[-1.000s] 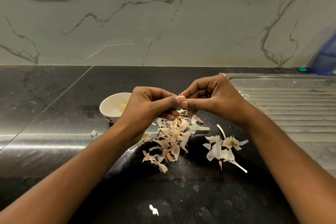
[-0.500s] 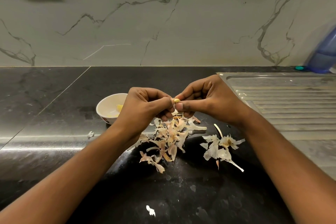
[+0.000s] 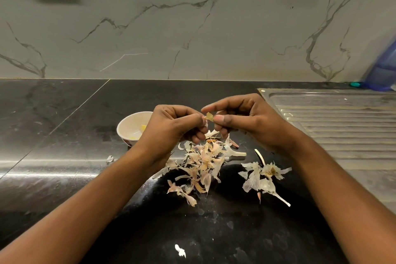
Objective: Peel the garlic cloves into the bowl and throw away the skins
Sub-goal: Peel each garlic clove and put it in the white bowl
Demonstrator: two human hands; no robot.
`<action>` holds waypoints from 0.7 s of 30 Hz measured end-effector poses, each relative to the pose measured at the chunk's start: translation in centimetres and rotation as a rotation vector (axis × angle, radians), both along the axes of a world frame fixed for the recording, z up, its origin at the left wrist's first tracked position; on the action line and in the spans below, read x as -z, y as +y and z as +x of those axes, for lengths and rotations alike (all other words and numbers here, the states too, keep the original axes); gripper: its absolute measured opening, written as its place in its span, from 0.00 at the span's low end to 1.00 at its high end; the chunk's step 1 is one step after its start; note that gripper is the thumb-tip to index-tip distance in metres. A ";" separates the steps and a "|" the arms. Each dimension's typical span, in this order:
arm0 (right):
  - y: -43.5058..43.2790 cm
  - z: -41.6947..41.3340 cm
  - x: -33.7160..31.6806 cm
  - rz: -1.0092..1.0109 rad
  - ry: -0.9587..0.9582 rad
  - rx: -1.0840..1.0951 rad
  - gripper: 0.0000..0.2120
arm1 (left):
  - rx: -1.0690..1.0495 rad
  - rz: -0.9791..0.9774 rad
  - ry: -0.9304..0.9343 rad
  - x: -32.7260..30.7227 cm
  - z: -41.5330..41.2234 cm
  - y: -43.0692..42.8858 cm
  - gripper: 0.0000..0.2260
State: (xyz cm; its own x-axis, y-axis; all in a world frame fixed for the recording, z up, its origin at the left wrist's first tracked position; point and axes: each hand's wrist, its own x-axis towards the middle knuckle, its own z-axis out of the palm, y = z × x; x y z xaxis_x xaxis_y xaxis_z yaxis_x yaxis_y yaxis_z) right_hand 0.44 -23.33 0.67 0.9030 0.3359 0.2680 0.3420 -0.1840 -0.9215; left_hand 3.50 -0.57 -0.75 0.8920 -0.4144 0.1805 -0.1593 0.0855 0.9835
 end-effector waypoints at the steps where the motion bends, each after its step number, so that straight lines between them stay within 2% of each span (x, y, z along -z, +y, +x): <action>1: 0.1 0.0 -0.1 0.005 0.008 -0.007 0.13 | -0.002 0.002 0.000 0.0 0.0 0.0 0.06; 5: 0.1 0.0 -0.4 0.073 0.022 -0.034 0.09 | -0.025 -0.002 -0.002 0.0 0.1 0.1 0.07; 12: 0.0 -0.4 -0.7 0.046 0.023 0.073 0.09 | -0.061 -0.002 -0.008 -0.1 0.3 0.3 0.08; 21: -0.6 -0.2 -0.7 0.083 -0.035 0.233 0.09 | -0.095 0.148 -0.162 0.4 0.2 0.2 0.05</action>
State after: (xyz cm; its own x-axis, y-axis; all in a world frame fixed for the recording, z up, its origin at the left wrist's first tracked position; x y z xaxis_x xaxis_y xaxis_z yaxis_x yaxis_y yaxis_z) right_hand 0.27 -23.92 1.34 0.9431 0.0953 0.3184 0.3311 -0.1861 -0.9250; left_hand 3.71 -0.36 -1.12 0.8924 -0.3627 0.2685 -0.3169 -0.0803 0.9450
